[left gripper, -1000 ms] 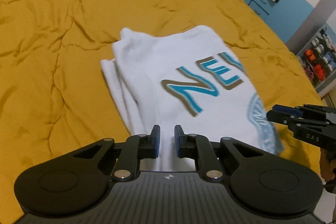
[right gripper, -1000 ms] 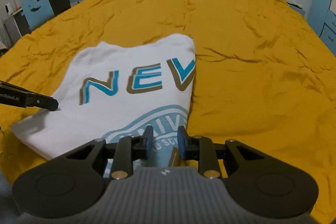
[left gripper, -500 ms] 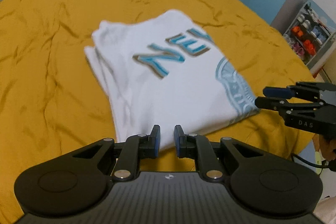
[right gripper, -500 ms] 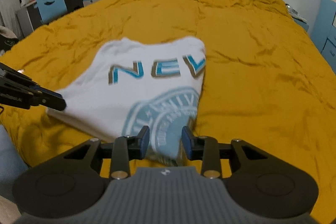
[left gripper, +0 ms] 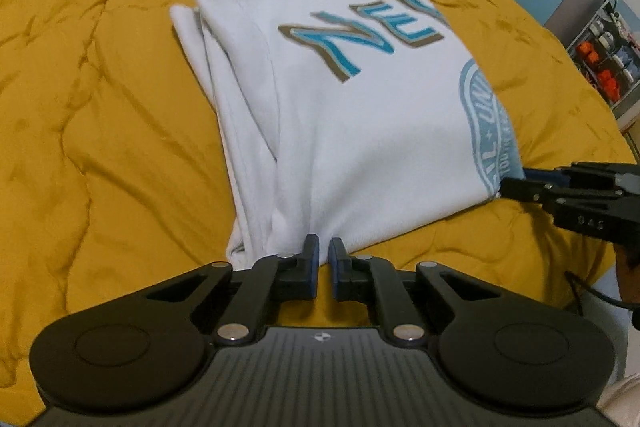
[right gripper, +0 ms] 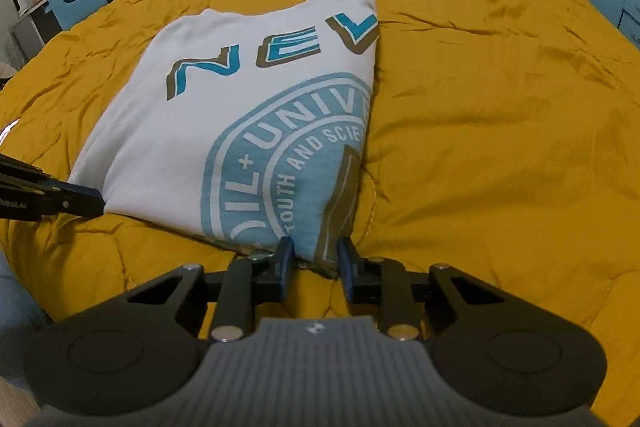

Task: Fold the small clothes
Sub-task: 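Open both grippers and pull them back from the folded T-shirt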

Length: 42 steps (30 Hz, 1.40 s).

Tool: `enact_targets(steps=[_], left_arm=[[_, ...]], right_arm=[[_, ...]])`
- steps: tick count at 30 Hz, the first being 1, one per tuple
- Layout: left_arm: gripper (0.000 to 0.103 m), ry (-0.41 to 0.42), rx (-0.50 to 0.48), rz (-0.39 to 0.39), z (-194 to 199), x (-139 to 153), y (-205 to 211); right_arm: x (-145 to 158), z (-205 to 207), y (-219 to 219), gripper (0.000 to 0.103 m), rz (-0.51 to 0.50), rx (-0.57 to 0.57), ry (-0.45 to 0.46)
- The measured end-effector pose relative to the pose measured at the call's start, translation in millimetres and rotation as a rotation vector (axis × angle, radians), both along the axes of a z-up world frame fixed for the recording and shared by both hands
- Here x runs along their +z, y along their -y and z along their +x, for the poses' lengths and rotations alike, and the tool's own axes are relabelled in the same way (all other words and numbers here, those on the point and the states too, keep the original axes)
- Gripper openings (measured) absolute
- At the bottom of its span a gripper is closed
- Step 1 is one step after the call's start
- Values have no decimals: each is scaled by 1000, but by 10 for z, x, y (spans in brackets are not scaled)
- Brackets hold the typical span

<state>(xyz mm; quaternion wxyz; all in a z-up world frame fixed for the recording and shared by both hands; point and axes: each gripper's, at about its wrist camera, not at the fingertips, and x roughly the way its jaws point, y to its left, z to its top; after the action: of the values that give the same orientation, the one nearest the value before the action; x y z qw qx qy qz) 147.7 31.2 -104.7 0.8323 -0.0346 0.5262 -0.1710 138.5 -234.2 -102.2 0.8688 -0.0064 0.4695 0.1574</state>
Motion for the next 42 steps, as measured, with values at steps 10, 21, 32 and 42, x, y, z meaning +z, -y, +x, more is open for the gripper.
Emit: enact_targets(steps=[10, 21, 32, 42], left_arm=[[9, 38, -20, 39, -82, 116, 50], [47, 401, 10, 20, -396, 924, 215], [91, 697, 136, -15, -642, 1568, 528], [103, 651, 208, 57, -787, 1236, 530]], right_arm=[[58, -34, -15, 16, -45, 31, 1], [795, -259, 25, 49, -63, 50, 149], [1452, -587, 28, 80, 120, -52, 387], [1328, -904, -41, 82, 132, -108, 409]])
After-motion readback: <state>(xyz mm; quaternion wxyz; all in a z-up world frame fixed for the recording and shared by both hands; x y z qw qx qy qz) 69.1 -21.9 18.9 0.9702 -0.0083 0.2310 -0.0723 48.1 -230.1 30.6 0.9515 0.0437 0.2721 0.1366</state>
